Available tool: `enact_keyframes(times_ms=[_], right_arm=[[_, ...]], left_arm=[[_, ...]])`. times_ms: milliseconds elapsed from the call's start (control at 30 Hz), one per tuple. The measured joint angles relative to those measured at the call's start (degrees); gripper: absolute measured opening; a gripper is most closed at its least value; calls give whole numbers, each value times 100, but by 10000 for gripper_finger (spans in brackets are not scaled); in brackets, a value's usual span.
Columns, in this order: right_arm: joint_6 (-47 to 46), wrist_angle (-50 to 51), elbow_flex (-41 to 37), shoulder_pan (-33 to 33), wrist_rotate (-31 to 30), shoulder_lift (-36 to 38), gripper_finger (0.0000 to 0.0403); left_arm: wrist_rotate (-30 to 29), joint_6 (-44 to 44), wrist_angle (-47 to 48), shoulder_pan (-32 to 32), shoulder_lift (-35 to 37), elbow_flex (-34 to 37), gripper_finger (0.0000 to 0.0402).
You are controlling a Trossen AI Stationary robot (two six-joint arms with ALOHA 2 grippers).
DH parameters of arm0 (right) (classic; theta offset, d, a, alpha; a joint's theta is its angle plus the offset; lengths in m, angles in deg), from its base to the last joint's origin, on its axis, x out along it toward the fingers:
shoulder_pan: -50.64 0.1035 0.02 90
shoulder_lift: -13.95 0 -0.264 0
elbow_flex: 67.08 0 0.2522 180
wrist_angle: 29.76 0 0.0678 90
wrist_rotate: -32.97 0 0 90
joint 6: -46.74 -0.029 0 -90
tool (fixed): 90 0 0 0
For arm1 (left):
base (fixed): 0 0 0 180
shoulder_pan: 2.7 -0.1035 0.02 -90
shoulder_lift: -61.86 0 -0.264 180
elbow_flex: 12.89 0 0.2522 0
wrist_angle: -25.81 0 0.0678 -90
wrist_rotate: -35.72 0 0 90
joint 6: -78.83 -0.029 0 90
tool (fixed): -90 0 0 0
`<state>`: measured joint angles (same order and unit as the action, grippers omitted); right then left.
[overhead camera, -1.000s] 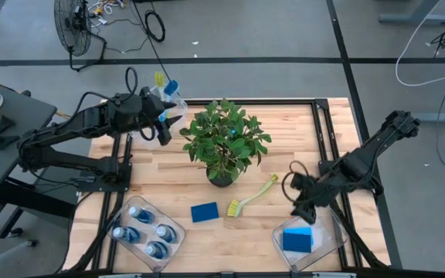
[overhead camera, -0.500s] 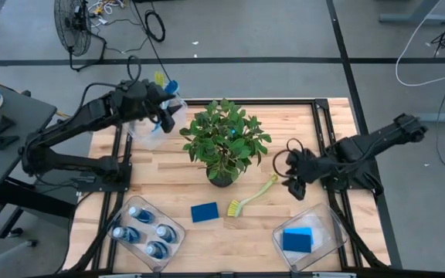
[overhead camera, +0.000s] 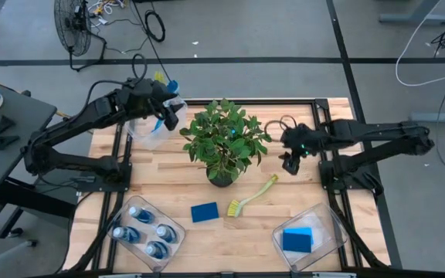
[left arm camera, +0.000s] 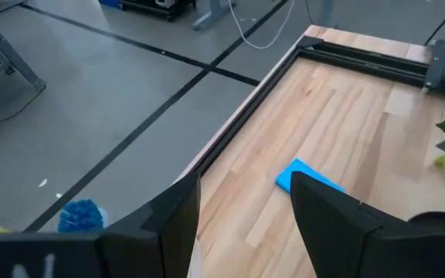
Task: Pick & Place Kitchen Sink Supplies
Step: Put the blue sponge into the bottom right transparent bin
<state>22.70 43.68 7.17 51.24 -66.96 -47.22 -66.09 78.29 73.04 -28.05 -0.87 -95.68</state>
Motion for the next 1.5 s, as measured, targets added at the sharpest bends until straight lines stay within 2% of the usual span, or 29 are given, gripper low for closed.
enact_keyframes(times_ms=[233, 400, 567, 767, 933, 1100, 1367, 1500], right_arm=[[1042, -663, -311, -1313, 560, -1, 215], [1410, -1903, -993, -2133, 1474, -61, 215], [1415, -3255, -1632, -2701, 1983, -118, 215], [1756, -4384, -1985, -3147, 2078, -468, 215], [1917, -4952, -2017, -3472, 2729, -989, 215], [2153, -5383, -2017, -3691, 2756, -1449, 215], [1689, -5847, -2017, -3851, 3046, -1729, 215], [1477, -6147, -2017, -3851, 3046, -1727, 215]], left_arm=[[-128, -1, -290, 0, -109, 0, 206], [-340, 93, -340, -89, -109, 0, 206], [-343, 318, -327, -239, -109, 0, 206], [-359, 305, -325, -429, -109, 0, 206], [-360, 491, -324, -588, -109, 0, 206], [-359, 544, -320, -734, -109, 0, 206], [-313, 580, -122, -1368, -109, 6, 198], [46, 265, -107, -1651, -221, 7, 189]])
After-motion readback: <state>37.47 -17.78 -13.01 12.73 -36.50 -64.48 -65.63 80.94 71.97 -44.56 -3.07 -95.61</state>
